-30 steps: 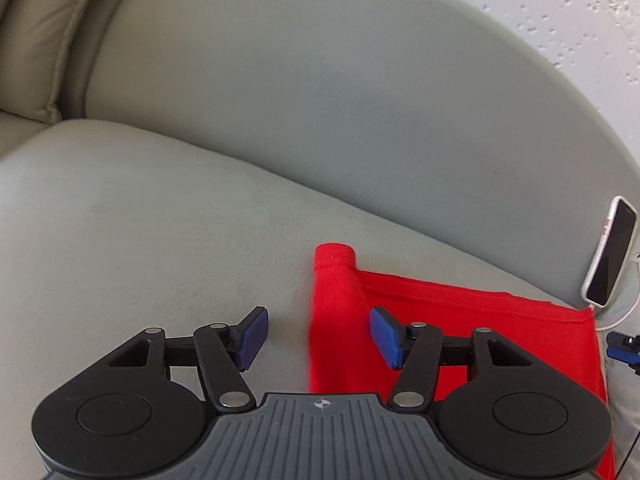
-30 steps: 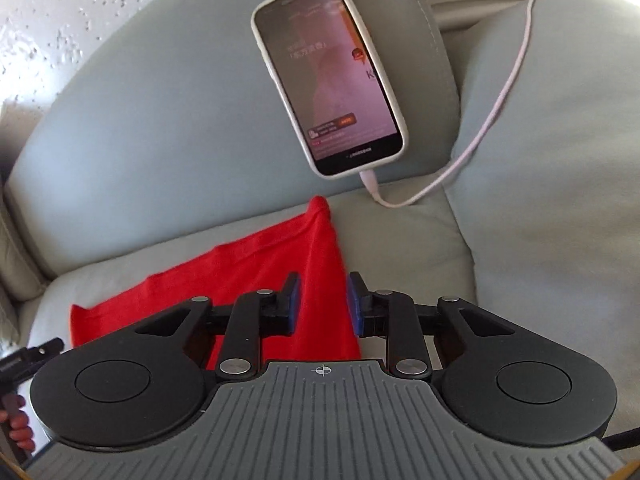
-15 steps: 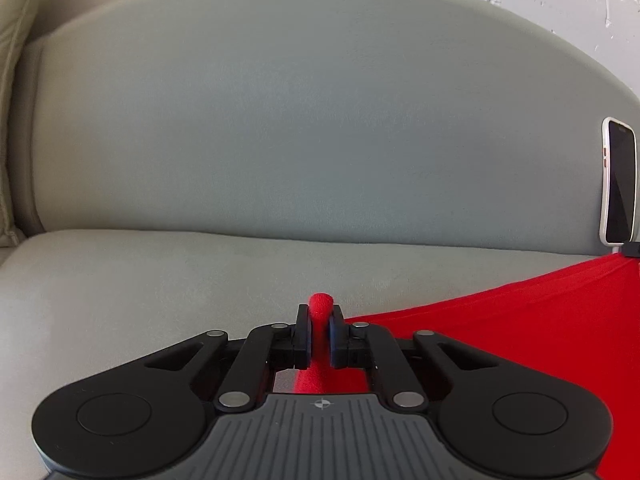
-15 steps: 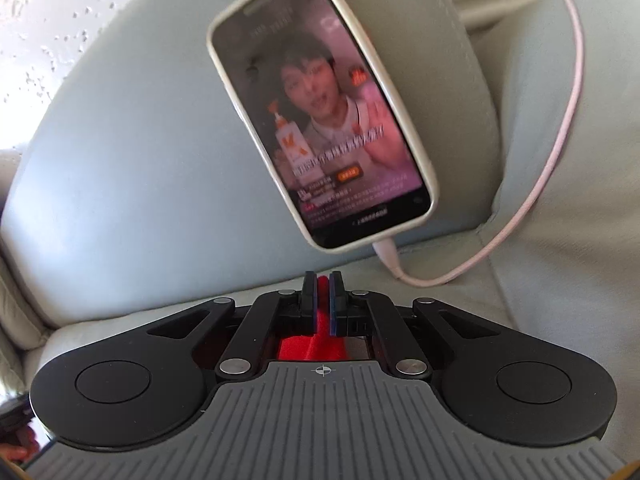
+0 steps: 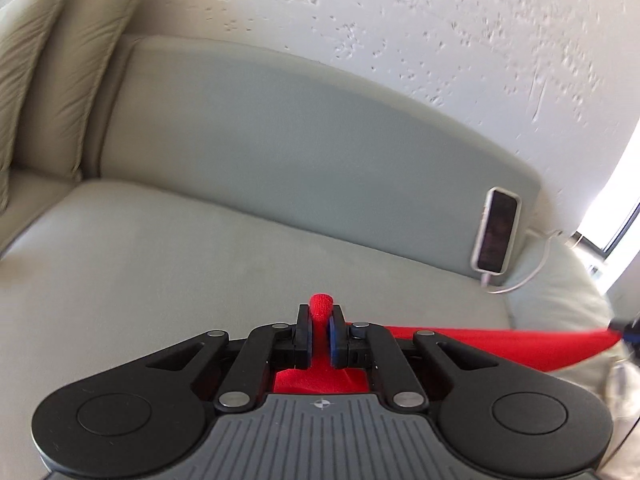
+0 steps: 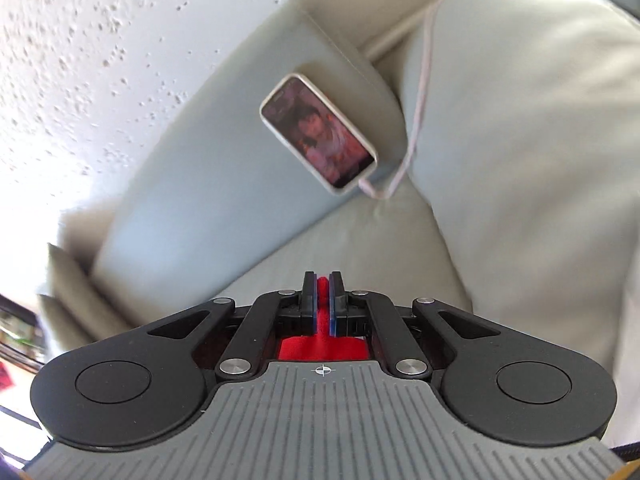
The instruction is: Fold clothes
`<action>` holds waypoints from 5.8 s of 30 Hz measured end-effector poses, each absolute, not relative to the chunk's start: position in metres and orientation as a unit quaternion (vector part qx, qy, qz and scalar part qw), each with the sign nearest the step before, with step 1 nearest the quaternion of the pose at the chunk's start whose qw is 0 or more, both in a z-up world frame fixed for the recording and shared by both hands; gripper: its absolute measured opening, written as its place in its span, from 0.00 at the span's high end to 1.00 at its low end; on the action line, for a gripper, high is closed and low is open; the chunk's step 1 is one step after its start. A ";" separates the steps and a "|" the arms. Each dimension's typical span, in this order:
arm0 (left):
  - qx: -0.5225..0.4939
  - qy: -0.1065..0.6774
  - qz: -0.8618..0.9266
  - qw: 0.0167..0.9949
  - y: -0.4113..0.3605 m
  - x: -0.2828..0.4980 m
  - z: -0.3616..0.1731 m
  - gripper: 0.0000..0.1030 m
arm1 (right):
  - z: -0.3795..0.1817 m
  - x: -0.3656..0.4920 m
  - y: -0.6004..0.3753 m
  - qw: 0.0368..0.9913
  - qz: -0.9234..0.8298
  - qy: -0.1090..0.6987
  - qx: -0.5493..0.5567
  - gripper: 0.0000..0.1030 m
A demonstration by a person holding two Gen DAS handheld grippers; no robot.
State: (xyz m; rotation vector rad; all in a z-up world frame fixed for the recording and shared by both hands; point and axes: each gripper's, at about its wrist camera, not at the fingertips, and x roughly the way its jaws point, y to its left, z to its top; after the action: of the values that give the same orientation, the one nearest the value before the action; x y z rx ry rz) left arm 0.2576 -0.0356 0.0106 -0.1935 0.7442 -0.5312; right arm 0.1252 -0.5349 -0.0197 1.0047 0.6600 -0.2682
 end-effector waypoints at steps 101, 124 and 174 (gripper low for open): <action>0.105 0.472 -0.253 0.838 -0.095 -0.013 -0.040 0.48 | -0.053 -0.119 -0.337 0.795 -0.085 0.456 0.390 0.46; 0.084 0.475 -0.260 0.837 -0.113 0.024 -0.063 0.44 | -0.080 -0.084 -0.362 0.787 -0.217 0.441 0.372 0.33; -0.019 0.447 -0.183 0.876 0.009 0.054 -0.043 0.45 | -0.001 0.014 -0.234 0.935 -0.068 0.346 0.035 0.84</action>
State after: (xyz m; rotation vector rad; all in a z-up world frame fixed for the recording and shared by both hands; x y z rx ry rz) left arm 0.0536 0.0087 -0.0429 -0.0393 0.9322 -0.3817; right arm 0.0141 -0.2343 -0.0012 0.0713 0.7081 -0.1381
